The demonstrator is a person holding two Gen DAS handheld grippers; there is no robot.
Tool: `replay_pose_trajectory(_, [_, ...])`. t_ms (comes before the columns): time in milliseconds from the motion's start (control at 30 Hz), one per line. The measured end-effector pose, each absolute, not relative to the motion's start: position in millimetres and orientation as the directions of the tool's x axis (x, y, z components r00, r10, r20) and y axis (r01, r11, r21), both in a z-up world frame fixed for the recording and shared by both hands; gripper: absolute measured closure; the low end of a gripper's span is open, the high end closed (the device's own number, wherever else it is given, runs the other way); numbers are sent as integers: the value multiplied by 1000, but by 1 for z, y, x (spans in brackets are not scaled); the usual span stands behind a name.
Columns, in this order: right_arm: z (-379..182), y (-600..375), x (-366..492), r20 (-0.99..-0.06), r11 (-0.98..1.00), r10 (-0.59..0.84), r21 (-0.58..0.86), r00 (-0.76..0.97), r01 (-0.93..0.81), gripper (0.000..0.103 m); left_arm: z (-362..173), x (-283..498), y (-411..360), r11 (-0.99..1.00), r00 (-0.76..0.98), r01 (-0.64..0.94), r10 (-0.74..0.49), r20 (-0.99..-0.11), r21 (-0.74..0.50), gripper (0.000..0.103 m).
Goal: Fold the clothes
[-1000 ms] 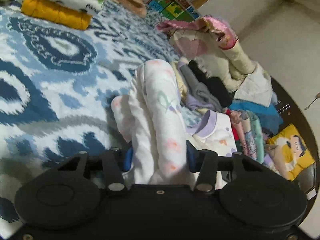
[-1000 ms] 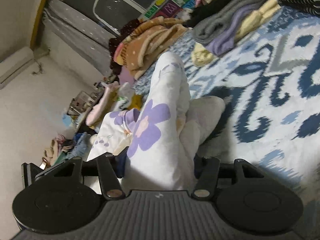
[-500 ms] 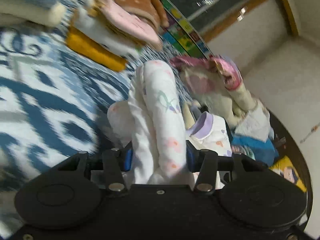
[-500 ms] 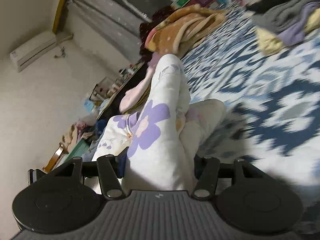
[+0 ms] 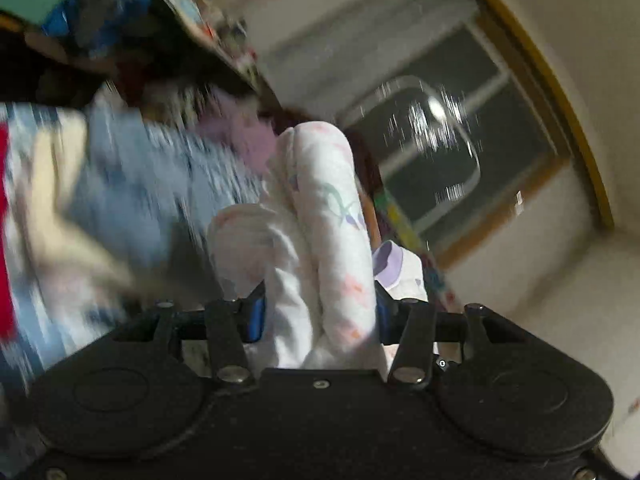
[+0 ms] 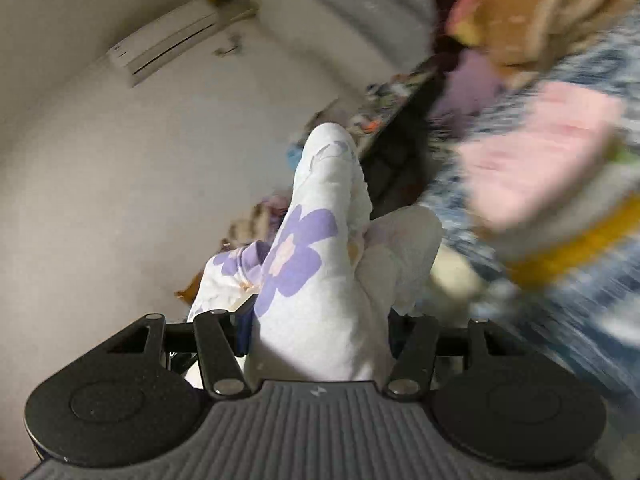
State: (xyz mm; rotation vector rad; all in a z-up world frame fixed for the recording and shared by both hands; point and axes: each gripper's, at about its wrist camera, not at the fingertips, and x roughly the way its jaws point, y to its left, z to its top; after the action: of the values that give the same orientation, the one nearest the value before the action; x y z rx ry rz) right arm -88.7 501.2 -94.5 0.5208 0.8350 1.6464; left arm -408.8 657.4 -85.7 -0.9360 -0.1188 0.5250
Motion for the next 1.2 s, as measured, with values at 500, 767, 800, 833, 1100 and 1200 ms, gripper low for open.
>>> replay_pose_trajectory(500, [-150, 699, -86, -396, 170, 893, 739, -216, -652, 41, -149, -403, 802, 213, 742, -563, 556, -375, -799, 45])
replay_pose_trajectory(767, [-87, 649, -87, -363, 177, 926, 655, -101, -734, 19, -100, -406, 772, 292, 709, -632, 591, -384, -718, 27])
replay_pose_trajectory(800, [-81, 642, -88, -365, 176, 927, 633, -90, -754, 18, -96, -409, 764, 299, 701, -643, 600, -385, -705, 24])
replay_pose_trajectory(833, [-75, 634, -91, -377, 184, 923, 603, -74, -776, 14, -92, -412, 756, 306, 693, -654, 609, -386, -692, 22])
replay_pose_trajectory(1100, [-46, 545, -143, -498, 263, 866, 365, 52, -893, 1, -63, -408, 659, 435, 562, -827, 660, -498, -356, 9])
replay_pose_trajectory(1200, [-38, 509, -173, -542, 285, 834, 260, 105, -923, 0, -57, -404, 616, 469, 497, -860, 683, -535, -201, 7])
